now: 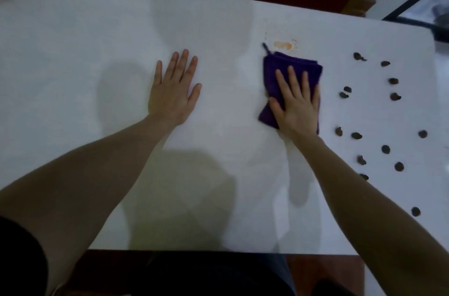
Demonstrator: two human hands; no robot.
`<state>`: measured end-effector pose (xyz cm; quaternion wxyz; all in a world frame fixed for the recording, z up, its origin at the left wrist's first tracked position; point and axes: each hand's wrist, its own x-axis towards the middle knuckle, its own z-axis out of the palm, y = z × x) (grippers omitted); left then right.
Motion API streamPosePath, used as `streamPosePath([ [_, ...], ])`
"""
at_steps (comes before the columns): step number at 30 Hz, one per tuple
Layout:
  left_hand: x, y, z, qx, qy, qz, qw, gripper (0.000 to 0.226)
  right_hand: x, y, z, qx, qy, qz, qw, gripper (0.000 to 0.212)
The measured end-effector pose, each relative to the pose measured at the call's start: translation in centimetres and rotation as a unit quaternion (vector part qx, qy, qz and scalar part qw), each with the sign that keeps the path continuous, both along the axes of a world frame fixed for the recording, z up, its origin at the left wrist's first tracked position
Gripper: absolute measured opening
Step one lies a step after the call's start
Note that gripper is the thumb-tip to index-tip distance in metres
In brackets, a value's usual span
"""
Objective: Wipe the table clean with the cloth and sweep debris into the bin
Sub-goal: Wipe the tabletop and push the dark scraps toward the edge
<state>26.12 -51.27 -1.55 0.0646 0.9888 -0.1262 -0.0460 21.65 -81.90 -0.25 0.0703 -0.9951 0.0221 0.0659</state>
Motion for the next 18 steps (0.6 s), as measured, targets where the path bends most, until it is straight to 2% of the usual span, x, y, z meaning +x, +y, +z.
streamPosePath([
  [3, 0.0, 0.0, -0.1, -0.002, -0.001, -0.001, 1.0, 0.064, -3.6, -1.7, -0.1, -0.001, 0.0, -0.047, 0.999, 0.065],
  [6, -0.1, -0.1, -0.1, -0.007, -0.005, -0.002, 1.0, 0.065, -7.8, -0.2, 0.0, -0.003, 0.002, -0.056, 0.998, 0.065],
  [10, -0.1, 0.1, 0.1, 0.001, -0.004, 0.006, 1.0, 0.066, -10.1, 5.1, 0.2, 0.018, 0.003, 0.045, 0.999, 0.067],
  [14, -0.3, -0.1, 0.1, 0.002, -0.01, 0.005, 1.0, 0.065, -6.9, 8.9, 0.0, 0.023, 0.015, 0.151, 0.988, 0.065],
  [18, -0.4, -0.1, 0.1, -0.001, -0.012, 0.007, 1.0, 0.064, 0.1, 8.7, -0.1, 0.009, 0.008, 0.163, 0.987, 0.064],
])
